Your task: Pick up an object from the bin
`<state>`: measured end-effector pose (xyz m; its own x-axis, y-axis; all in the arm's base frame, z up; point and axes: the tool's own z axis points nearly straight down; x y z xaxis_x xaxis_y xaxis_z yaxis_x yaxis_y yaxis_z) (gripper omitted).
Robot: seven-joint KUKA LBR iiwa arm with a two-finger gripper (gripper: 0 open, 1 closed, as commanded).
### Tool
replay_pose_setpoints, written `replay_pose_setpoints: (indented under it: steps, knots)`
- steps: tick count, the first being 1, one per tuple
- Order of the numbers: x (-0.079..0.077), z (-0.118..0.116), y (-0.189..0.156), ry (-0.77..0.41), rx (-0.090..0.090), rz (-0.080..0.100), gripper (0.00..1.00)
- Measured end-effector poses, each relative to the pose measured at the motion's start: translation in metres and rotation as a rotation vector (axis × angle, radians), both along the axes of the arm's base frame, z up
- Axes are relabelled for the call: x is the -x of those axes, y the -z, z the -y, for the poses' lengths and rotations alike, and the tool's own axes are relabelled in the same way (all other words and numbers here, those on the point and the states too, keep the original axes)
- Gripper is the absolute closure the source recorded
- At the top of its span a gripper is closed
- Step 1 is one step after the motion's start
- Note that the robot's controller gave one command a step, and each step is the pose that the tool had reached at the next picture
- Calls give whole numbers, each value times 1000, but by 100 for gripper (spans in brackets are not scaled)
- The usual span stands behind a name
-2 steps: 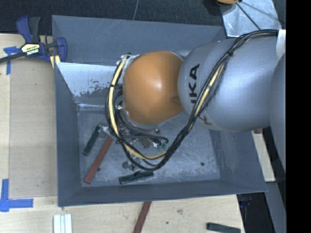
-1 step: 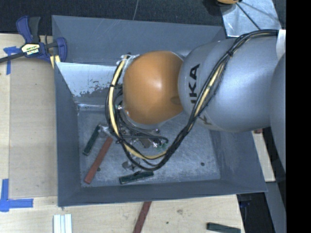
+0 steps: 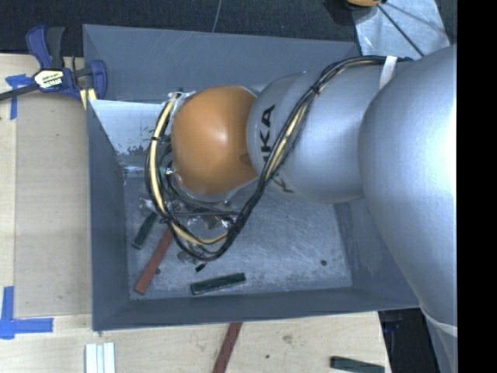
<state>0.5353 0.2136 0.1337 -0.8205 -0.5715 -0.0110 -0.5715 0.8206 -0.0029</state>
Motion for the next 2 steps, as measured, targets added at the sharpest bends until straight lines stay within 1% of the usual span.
replay_pose_setpoints:
  steps: [1, 2]
  knots:
    - [9, -2, 58, -322, -4, 9, 100]
    - [9, -2, 58, -321, -4, 9, 100]
